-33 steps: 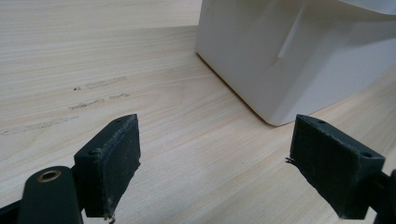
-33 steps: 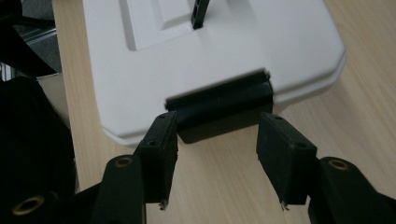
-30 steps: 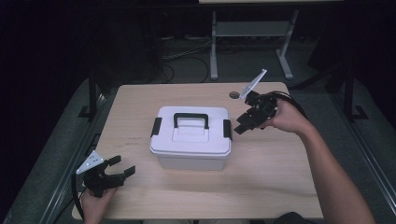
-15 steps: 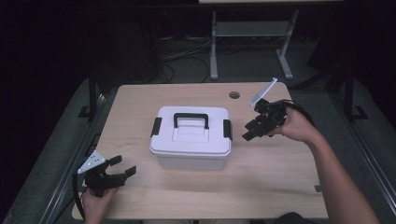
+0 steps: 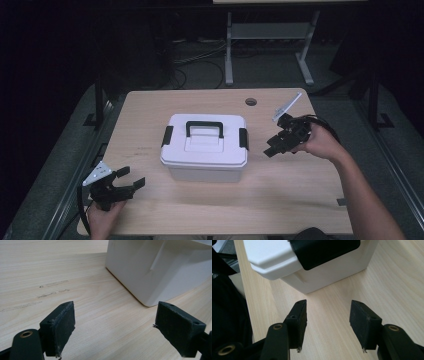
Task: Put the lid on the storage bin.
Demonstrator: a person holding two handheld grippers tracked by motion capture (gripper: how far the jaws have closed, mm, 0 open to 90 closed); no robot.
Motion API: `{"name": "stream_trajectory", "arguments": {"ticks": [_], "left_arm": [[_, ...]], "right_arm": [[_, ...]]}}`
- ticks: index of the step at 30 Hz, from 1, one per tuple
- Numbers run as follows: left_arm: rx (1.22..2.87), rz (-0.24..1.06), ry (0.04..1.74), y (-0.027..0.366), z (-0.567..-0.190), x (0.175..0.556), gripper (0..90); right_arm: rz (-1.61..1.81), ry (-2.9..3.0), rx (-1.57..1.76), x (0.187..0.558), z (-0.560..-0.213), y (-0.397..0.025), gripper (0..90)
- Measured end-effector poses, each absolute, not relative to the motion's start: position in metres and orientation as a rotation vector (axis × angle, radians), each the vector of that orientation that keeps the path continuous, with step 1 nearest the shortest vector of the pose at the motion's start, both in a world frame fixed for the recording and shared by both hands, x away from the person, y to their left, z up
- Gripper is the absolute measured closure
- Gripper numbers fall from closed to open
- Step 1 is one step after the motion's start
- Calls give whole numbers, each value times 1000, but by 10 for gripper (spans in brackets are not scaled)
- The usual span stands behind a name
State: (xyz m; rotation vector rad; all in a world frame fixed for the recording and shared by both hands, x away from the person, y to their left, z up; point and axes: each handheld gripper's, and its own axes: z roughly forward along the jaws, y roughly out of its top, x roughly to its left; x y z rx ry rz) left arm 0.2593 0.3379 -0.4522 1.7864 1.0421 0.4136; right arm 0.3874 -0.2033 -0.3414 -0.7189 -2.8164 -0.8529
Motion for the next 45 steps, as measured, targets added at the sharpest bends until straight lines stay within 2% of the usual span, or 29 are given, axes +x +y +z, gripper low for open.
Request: {"name": "stream_trajectory", "arguments": {"ticks": [45], "left_arm": [[1792, 417, 1044, 337, -452, 259, 153]], "right_arm": [[-798, -2740, -833, 361, -390, -241, 471]]}}
